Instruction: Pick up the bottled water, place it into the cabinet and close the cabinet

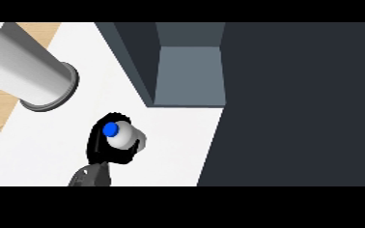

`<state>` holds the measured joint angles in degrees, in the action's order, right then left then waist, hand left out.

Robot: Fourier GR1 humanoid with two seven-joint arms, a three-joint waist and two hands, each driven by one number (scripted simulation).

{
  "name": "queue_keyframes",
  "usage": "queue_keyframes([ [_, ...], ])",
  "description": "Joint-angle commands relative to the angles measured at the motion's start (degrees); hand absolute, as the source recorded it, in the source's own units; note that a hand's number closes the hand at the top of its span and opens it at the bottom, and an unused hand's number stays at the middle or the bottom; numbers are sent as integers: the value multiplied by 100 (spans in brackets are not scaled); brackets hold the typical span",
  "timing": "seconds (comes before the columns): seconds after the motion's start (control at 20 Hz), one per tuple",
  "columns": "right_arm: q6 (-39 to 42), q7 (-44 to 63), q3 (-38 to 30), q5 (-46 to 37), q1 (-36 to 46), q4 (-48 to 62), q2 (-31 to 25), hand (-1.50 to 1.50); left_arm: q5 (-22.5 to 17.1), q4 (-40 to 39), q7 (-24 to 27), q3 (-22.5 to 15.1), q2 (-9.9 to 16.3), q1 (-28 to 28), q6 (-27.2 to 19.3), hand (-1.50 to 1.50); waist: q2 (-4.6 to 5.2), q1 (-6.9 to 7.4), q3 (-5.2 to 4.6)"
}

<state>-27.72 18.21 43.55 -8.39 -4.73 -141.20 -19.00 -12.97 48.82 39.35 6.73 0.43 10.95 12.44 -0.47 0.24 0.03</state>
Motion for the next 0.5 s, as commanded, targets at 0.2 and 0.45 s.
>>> queue_keyframes([
  [0.2,250,317,-709,214,95,-658,-310,-150,-589,2202,-1278,-938,-42,-910,-506,150,30,22,1],
  [0.45,-28,-3,352,-584,-220,-368,9,-150,-555,2758,-1448,-1588,-43,-690,-1512,150,29,-53,-4],
])
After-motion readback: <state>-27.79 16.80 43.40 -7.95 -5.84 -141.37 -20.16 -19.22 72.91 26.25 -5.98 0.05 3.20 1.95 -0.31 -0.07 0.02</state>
